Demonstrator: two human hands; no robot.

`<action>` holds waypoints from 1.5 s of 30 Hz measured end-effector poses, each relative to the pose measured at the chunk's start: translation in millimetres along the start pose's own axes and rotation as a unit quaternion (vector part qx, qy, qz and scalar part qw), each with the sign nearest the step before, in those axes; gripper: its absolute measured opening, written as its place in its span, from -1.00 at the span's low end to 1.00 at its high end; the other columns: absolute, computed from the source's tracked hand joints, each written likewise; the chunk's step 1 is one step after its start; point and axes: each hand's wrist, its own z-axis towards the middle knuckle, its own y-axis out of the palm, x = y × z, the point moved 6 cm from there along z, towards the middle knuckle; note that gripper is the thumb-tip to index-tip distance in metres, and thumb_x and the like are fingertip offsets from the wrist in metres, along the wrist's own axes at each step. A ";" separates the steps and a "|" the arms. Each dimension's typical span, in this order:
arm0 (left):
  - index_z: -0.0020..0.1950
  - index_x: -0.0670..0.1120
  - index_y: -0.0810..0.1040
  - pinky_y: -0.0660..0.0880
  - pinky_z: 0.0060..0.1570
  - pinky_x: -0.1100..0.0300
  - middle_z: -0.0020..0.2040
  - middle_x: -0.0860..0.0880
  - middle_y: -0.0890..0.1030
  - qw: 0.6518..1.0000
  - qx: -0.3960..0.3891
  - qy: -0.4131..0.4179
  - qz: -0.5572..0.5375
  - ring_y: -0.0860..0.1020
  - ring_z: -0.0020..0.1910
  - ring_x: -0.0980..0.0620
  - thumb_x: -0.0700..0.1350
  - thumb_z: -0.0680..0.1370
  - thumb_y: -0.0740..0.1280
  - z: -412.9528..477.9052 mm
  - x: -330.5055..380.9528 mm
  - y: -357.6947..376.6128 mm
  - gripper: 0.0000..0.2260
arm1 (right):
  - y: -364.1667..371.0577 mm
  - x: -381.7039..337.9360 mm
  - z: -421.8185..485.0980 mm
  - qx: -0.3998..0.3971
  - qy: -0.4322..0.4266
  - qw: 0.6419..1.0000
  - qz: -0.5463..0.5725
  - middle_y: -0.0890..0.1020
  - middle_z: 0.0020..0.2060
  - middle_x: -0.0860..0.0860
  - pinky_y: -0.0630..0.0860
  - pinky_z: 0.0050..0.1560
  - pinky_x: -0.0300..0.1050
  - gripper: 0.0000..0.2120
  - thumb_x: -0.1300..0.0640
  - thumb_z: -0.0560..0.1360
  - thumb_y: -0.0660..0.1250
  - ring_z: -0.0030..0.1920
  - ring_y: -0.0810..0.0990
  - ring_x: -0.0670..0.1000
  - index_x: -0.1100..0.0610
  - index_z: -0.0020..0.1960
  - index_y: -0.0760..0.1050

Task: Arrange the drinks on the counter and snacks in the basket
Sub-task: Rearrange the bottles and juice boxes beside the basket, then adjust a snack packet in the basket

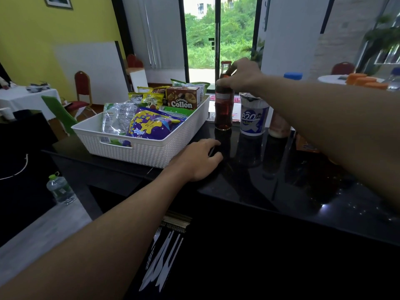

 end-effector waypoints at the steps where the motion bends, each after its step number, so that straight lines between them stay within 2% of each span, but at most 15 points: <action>1: 0.47 0.12 0.39 0.43 0.31 -0.04 0.45 0.03 0.46 1.000 0.000 0.002 0.002 0.47 0.34 0.00 0.21 0.55 0.16 0.1 0.2 0.2 -0.50 | -0.5 0.8 0.1 0.003 0.002 1.000 0.000 0.56 -0.03 0.05 0.47 -0.17 -0.17 -0.55 -0.04 0.41 0.57 -0.01 0.55 0.05 0.21 0.17 0.58; 4: 0.47 0.12 0.39 0.44 0.31 -0.04 0.45 0.03 0.46 1.000 0.000 0.005 0.001 0.47 0.33 0.00 0.21 0.55 0.17 1.1 -0.3 0.3 -0.50 | -0.8 0.3 -0.6 0.006 0.004 1.000 -0.008 0.57 -0.03 0.05 0.53 -0.06 -0.10 -0.53 -0.05 0.40 0.57 0.01 0.57 0.06 0.21 0.17 0.59; 17: 0.49 0.11 0.38 0.44 0.32 -0.04 0.46 0.03 0.45 1.000 0.000 0.010 -0.001 0.46 0.34 0.00 0.22 0.54 0.16 2.4 -1.1 1.4 -0.48 | -0.7 -3.1 -8.8 -0.009 0.001 0.999 -0.040 0.57 -0.04 0.05 0.52 -0.04 -0.09 -0.52 -0.12 0.44 0.53 -0.01 0.55 0.06 0.21 0.16 0.57; 23: 0.49 0.11 0.40 0.44 0.32 -0.03 0.45 0.02 0.47 1.000 0.004 0.007 -0.001 0.46 0.36 0.00 0.20 0.55 0.20 1.4 -0.6 -0.3 -0.49 | -7.0 -5.3 -22.1 -0.017 0.001 0.998 -0.053 0.58 0.13 0.15 0.55 0.18 0.09 -0.44 -0.13 0.49 0.45 0.13 0.56 0.15 0.25 0.27 0.47; 27: 0.41 0.07 0.50 0.50 0.20 0.01 0.31 0.03 0.59 0.999 0.031 0.016 0.038 0.54 0.23 0.00 0.15 0.58 0.20 -3.7 5.6 -7.3 -0.57 | -19.0 -12.2 -37.3 -0.030 -0.002 0.997 -0.075 0.54 0.22 0.14 0.52 0.21 0.07 -0.38 -0.16 0.51 0.42 0.19 0.53 0.15 0.23 0.37 0.40; 29: 0.30 0.03 0.57 0.53 0.09 0.04 0.21 0.02 0.63 0.995 0.045 0.033 0.078 0.57 0.12 0.00 0.09 0.59 0.19 -7.4 12.3 -12.1 -0.65 | -29.3 -15.8 -45.0 -0.031 -0.006 0.996 -0.078 0.54 0.23 0.15 0.51 0.23 0.08 -0.38 -0.16 0.51 0.42 0.21 0.52 0.15 0.23 0.38 0.39; 32: 0.16 -0.01 0.61 0.52 -0.05 0.07 0.10 -0.01 0.65 0.986 0.060 0.062 0.142 0.58 0.01 -0.02 0.03 0.59 0.20 -15.5 23.9 -20.4 -0.73 | -46.0 -20.5 -55.8 -0.032 -0.009 0.996 -0.082 0.53 0.30 0.14 0.47 0.19 -0.02 -0.33 -0.18 0.51 0.42 0.26 0.51 0.15 0.22 0.43 0.37; 36: 0.17 -0.02 0.63 0.55 -0.01 0.05 0.07 -0.03 0.66 0.985 0.074 0.095 0.122 0.60 0.00 -0.03 -0.04 0.58 0.24 -24.8 41.4 -48.2 -0.75 | -65.8 -26.2 -70.8 -0.037 -0.006 0.996 -0.082 0.44 0.42 0.16 0.45 0.32 0.06 -0.23 -0.21 0.51 0.41 0.36 0.46 0.19 0.19 0.53 0.27; 39: 0.26 -0.08 0.61 0.46 -0.04 0.18 0.10 -0.05 0.67 0.984 0.054 0.146 0.091 0.56 -0.04 0.08 -0.12 0.59 0.27 -33.9 58.7 -73.4 -0.72 | -76.4 -30.6 -83.3 -0.033 -0.011 0.996 -0.085 0.44 0.43 0.17 0.42 0.35 0.07 -0.26 -0.21 0.53 0.39 0.39 0.44 0.20 0.19 0.53 0.27; 42: 0.23 -0.13 0.64 0.49 -0.02 0.15 0.08 -0.08 0.68 0.978 0.112 0.159 0.074 0.59 -0.02 0.02 -0.14 0.58 0.29 -41.5 64.6 -112.4 -0.73 | -82.9 -36.6 -92.5 -0.032 -0.015 0.996 -0.086 0.46 0.41 0.18 0.43 0.35 0.11 -0.29 -0.20 0.54 0.37 0.37 0.45 0.19 0.19 0.51 0.30; 45: 0.17 -0.14 0.67 0.55 0.06 0.04 0.07 -0.10 0.68 0.975 0.164 0.125 0.079 0.60 0.01 -0.04 -0.15 0.57 0.30 -49.0 51.3 -152.7 -0.76 | -83.8 -50.1 -101.1 -0.037 -0.018 0.997 -0.067 0.48 0.39 0.17 0.46 0.32 0.14 -0.30 -0.21 0.53 0.38 0.33 0.48 0.19 0.18 0.49 0.32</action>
